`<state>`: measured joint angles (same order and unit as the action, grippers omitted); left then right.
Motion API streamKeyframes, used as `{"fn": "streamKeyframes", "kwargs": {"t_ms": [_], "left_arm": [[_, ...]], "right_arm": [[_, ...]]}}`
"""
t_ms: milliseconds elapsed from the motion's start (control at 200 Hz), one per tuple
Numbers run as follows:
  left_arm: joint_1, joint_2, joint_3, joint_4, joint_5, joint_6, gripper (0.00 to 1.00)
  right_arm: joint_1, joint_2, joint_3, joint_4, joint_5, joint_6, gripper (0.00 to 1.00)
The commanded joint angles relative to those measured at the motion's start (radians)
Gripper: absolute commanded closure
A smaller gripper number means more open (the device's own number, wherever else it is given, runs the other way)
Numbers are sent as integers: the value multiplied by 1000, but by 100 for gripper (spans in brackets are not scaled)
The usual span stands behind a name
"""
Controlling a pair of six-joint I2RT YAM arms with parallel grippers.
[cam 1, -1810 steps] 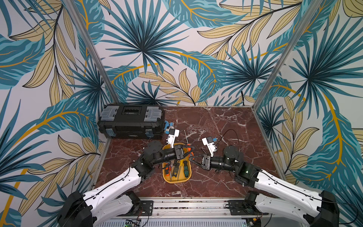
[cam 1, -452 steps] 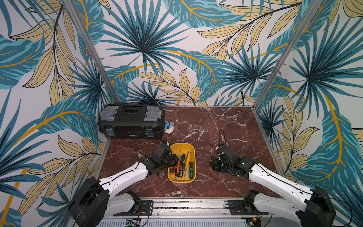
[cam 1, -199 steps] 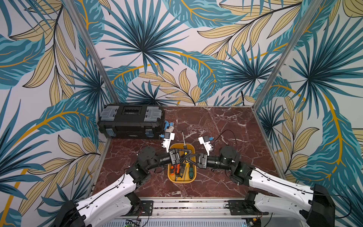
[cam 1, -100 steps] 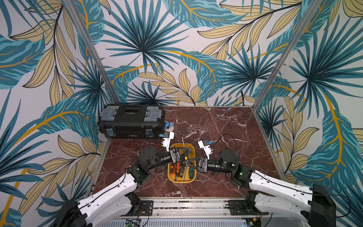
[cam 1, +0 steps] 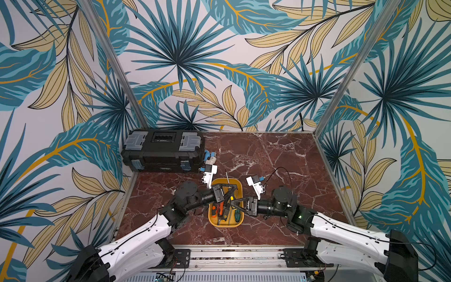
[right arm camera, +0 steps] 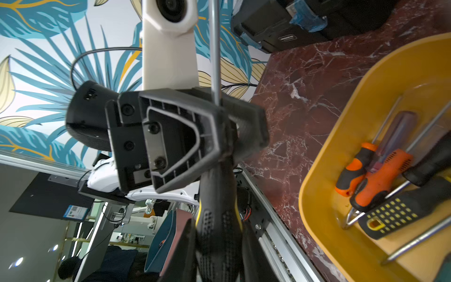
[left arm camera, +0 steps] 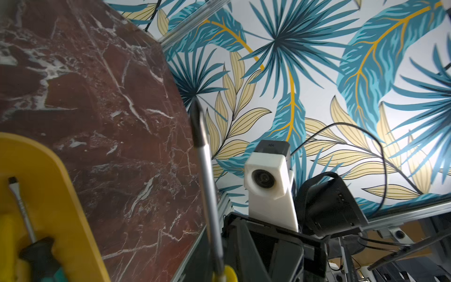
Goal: Put the screwdriver on the desktop into the storage box
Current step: Move the storage box to the center of the board.
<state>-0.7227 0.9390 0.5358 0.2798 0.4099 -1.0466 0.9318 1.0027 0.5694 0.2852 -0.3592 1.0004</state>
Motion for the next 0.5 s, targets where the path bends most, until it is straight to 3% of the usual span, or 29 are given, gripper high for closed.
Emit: {"fn": "streamKeyframes", "kwargs": {"t_ms": [0, 60, 130, 291, 496], "left_arm": [[9, 27, 75, -307, -145, 128, 100], [8, 49, 86, -339, -149, 142, 100], [8, 68, 89, -359, -158, 137, 100], [9, 79, 90, -389, -187, 124, 100], [8, 97, 109, -433, -197, 120, 100]], "right_arm": [[3, -1, 74, -254, 109, -75, 96], [6, 12, 101, -340, 155, -101, 86], [7, 21, 119, -388, 181, -118, 67], [14, 19, 131, -454, 254, -133, 38], [43, 46, 207, -655, 389, -208, 28]]}}
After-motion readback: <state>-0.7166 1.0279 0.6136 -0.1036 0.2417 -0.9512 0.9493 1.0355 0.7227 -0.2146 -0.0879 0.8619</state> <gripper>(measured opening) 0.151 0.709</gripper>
